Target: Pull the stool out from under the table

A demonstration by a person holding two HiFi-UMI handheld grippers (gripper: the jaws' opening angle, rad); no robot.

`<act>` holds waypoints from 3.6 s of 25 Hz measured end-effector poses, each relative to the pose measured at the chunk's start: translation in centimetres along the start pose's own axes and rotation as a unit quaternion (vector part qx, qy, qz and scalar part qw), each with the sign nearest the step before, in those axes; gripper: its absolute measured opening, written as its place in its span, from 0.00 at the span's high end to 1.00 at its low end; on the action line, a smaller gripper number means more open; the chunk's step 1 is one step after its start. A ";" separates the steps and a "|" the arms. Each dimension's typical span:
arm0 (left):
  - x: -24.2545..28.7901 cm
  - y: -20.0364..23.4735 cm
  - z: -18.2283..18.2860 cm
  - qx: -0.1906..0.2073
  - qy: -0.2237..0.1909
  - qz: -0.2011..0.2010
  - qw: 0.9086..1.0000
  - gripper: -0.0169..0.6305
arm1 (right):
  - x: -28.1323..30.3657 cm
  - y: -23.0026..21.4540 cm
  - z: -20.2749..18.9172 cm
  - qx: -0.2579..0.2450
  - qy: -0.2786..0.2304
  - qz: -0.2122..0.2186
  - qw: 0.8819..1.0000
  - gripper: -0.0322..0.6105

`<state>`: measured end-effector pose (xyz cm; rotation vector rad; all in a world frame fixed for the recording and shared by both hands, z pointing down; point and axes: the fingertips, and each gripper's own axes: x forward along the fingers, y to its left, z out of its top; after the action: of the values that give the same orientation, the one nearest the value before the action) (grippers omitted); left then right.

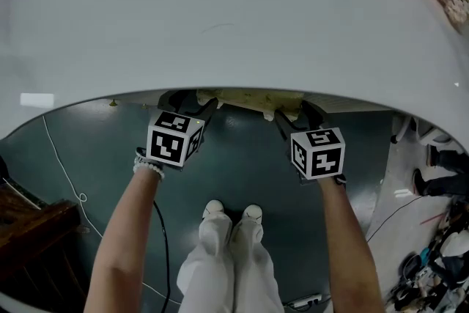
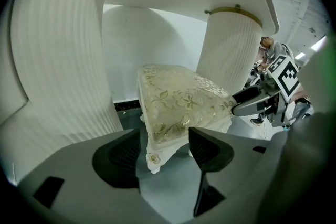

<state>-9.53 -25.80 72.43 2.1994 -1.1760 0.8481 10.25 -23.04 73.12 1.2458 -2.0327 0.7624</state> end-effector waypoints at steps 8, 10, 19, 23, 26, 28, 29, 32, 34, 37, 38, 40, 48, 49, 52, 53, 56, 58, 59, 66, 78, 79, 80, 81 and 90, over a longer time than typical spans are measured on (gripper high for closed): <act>1.4 -0.9 0.4 -0.024 0.003 -0.034 0.999 0.58 | 0.3 -0.2 -0.2 0.037 -0.009 0.016 0.999 0.50; 1.4 -1.0 0.4 -0.019 0.004 -0.033 0.999 0.59 | 0.3 -0.2 -0.3 0.037 -0.011 0.013 0.999 0.50; 1.1 -0.9 0.0 -0.013 0.013 -0.025 1.000 0.61 | 0.3 0.1 -0.4 0.040 -0.009 0.001 0.999 0.50; 0.7 -1.3 -0.5 -0.015 0.018 -0.028 0.999 0.61 | -0.1 0.2 -0.8 0.037 -0.003 0.001 0.999 0.50; 0.4 -1.6 -0.9 -0.018 0.021 -0.024 0.999 0.61 | -0.3 0.3 -1.2 0.035 0.002 0.001 0.999 0.50; 0.3 -1.9 -1.1 -0.018 0.025 -0.022 0.999 0.61 | -0.5 0.4 -1.4 0.035 0.005 0.001 0.999 0.50; 0.1 -2.0 -1.3 -0.018 0.027 -0.022 0.999 0.61 | -0.6 0.4 -1.5 0.034 0.006 0.001 0.999 0.50; -0.2 -2.3 -1.8 -0.018 0.031 -0.021 0.999 0.61 | -0.9 0.6 -2.0 0.032 0.011 0.002 0.999 0.50; -0.5 -2.6 -2.3 -0.017 0.037 -0.021 0.999 0.61 | -1.2 0.8 -2.5 0.030 0.015 0.002 0.999 0.50; -1.0 -3.1 -2.9 -0.014 0.045 -0.022 0.999 0.61 | -1.7 1.2 -3.0 0.031 0.018 0.001 0.999 0.51; -1.2 -3.2 -3.1 -0.014 0.047 -0.022 0.999 0.61 | -1.9 1.3 -3.2 0.031 0.019 0.000 0.999 0.50; -1.6 -3.4 -3.5 -0.014 0.050 -0.021 0.998 0.61 | -2.1 1.6 -3.7 0.031 0.023 0.000 0.999 0.51; -2.9 -4.7 -5.3 -0.015 0.060 -0.019 0.998 0.62 | -3.5 2.5 -5.5 0.031 0.031 -0.001 0.999 0.51; -3.1 -5.0 -5.6 -0.015 0.061 -0.019 0.998 0.62 | -3.7 2.7 -5.9 0.032 0.032 -0.002 0.999 0.51; -3.8 -5.5 -6.5 -0.010 0.066 -0.021 0.998 0.62 | -4.4 3.2 -6.8 0.033 0.035 -0.003 0.999 0.51; -4.1 -5.7 -6.8 -0.009 0.067 -0.022 0.997 0.62 | -4.5 3.4 -7.0 0.032 0.036 -0.003 0.999 0.51; -4.8 -6.2 -7.6 -0.009 0.069 -0.021 0.997 0.62 | -5.1 3.9 -7.8 0.032 0.039 -0.003 0.999 0.51; -5.2 -6.5 -8.1 -0.008 0.072 -0.021 0.997 0.62 | -5.5 4.2 -8.4 0.033 0.041 -0.003 0.999 0.51; -5.4 -6.7 -8.3 -0.006 0.074 -0.021 0.997 0.62 | -5.8 4.4 -8.7 0.033 0.042 -0.004 0.999 0.51; -7.1 -7.9 -10.4 0.002 0.088 -0.027 0.996 0.63 | -7.3 5.7 -10.7 0.033 0.052 -0.003 0.998 0.51; -10.7 -10.7 -15.0 -0.004 0.123 -0.027 0.992 0.64 | -10.4 8.6 -15.4 0.037 0.083 0.003 0.996 0.52; -11.0 -10.9 -15.3 -0.004 0.127 -0.027 0.991 0.64 | -10.7 8.8 -15.8 0.038 0.085 0.004 0.996 0.52; -11.2 -11.2 -15.7 -0.004 0.131 -0.028 0.991 0.64 | -11.0 9.0 -16.2 0.039 0.086 0.004 0.996 0.52; -11.5 -11.5 -16.0 -0.005 0.134 -0.028 0.991 0.64 | -11.2 9.1 -16.5 0.038 0.088 0.004 0.995 0.52; -13.1 -13.4 -18.3 0.001 0.156 -0.032 0.987 0.64 | -13.0 9.9 -18.9 0.032 0.109 0.005 0.994 0.52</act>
<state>-8.98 0.36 73.58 2.0020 -0.9479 1.1182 9.83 1.88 73.81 1.1346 -1.8523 0.9323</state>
